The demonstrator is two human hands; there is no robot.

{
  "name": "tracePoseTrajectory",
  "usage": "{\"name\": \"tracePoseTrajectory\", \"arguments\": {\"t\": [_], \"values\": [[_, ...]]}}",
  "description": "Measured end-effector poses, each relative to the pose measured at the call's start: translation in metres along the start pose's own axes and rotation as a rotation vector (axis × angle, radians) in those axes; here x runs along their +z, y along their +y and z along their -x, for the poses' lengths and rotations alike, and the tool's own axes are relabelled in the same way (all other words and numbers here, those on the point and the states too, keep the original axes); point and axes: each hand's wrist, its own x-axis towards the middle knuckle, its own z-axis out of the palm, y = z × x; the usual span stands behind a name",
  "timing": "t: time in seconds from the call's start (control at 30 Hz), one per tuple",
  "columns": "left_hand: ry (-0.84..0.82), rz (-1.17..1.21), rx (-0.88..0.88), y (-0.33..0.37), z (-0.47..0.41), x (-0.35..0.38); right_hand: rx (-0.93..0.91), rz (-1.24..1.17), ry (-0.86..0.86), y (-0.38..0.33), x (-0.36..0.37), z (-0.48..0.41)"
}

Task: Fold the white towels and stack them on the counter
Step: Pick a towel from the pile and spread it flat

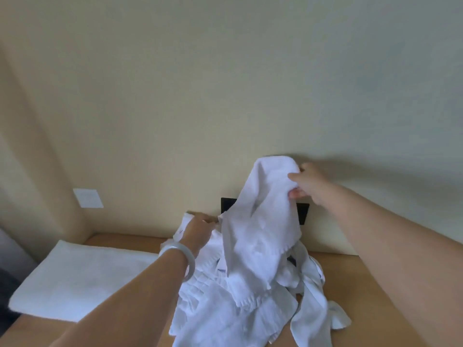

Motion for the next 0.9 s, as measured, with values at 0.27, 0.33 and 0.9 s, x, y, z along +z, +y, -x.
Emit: {"name": "tracePoseTrajectory", "arguments": {"t": [0.27, 0.33, 0.9], "values": [[-0.248, -0.683, 0.004, -0.126, 0.012, 0.043, -0.212, 0.428, -0.497, 0.096, 0.099, 0.016], [-0.246, -0.833, 0.009, -0.133, 0.020, 0.055, -0.201, 0.503, -0.556, 0.111, 0.107, 0.018], [0.298, -0.587, 0.837, 0.119, 0.051, -0.029, -0.295, 0.468, -0.341, 0.072, 0.084, 0.006]]}}
